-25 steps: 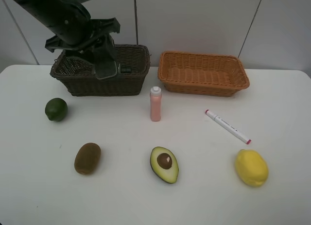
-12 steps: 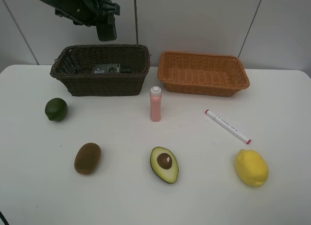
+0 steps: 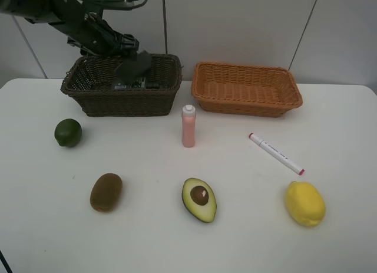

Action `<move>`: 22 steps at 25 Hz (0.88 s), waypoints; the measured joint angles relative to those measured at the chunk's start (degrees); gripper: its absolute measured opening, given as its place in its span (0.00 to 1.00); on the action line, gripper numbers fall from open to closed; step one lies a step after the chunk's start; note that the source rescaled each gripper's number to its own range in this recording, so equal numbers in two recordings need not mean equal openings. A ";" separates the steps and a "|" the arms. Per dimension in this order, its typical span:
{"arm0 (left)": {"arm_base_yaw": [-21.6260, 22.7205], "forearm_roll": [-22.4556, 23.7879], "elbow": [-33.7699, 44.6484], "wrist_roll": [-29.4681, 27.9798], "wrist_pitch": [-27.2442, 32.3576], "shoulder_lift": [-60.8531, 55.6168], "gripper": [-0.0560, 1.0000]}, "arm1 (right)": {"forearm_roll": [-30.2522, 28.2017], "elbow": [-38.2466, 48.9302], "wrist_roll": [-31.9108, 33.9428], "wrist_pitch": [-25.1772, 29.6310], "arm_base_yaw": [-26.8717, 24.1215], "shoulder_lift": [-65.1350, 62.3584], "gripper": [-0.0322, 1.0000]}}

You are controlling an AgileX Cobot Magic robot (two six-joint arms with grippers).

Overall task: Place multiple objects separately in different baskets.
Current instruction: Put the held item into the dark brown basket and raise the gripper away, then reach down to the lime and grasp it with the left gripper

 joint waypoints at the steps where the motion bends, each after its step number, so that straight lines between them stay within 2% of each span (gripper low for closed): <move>1: 0.00 0.00 -0.53 0.00 2.61 -0.41 0.99 | 0.00 0.00 0.00 0.00 0.00 0.00 1.00; 3: 0.00 0.05 -2.03 -0.05 8.76 -1.40 0.99 | 0.00 0.00 0.00 0.00 0.00 0.00 1.00; 6: 0.00 0.05 -5.14 -0.71 21.39 -3.84 0.99 | 0.00 0.00 0.00 0.00 0.00 0.00 1.00; 13: 0.00 1.24 -12.16 -8.20 49.76 -6.47 0.99 | 0.00 0.00 0.00 0.00 0.00 0.00 1.00; 17: 0.00 5.42 -9.78 -10.53 52.73 -7.76 0.99 | 0.00 0.00 0.00 0.00 0.00 0.00 1.00; 22: 0.15 9.06 0.77 -11.51 52.87 -14.84 0.99 | 0.00 0.00 0.00 0.00 0.00 0.00 1.00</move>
